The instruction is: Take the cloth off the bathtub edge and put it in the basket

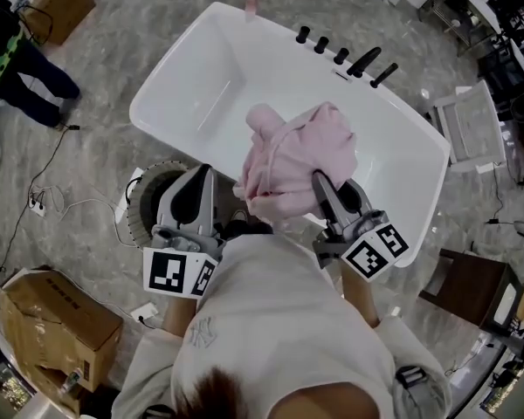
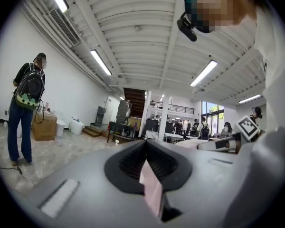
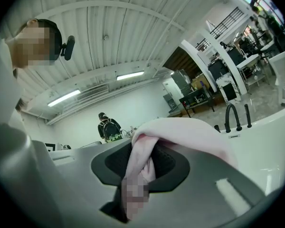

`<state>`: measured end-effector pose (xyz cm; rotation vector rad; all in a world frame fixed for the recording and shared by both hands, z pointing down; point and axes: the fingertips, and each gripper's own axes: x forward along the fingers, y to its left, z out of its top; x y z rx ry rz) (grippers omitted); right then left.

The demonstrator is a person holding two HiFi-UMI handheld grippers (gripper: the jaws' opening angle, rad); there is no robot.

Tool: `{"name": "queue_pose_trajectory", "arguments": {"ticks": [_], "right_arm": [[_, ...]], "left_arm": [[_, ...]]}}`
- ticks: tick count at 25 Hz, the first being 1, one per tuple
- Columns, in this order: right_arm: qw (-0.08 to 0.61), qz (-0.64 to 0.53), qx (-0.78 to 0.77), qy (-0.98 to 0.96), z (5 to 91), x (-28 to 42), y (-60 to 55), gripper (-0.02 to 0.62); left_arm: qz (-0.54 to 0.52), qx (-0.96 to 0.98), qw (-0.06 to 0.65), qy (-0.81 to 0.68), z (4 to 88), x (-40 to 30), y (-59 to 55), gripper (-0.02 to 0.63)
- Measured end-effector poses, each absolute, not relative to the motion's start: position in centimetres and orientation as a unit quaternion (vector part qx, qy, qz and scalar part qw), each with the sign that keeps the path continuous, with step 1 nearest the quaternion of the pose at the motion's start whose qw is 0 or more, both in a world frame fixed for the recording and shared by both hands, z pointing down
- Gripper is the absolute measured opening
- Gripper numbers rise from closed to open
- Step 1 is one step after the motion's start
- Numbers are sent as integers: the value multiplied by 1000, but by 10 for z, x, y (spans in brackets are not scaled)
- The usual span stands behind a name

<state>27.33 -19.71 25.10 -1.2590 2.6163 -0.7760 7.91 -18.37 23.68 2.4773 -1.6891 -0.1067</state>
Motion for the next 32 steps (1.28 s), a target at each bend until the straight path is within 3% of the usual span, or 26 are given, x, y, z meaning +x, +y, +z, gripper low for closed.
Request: {"name": "queue_pose_trajectory", "arguments": {"ticks": [22, 32], "right_arm": [[76, -259, -416, 868, 255, 308, -193, 81], [62, -255, -368, 892, 251, 293, -194, 81]], "left_arm": [[-30, 791, 72, -607, 242, 91, -157, 48], [-36, 746, 77, -661, 252, 78, -121, 48]]}}
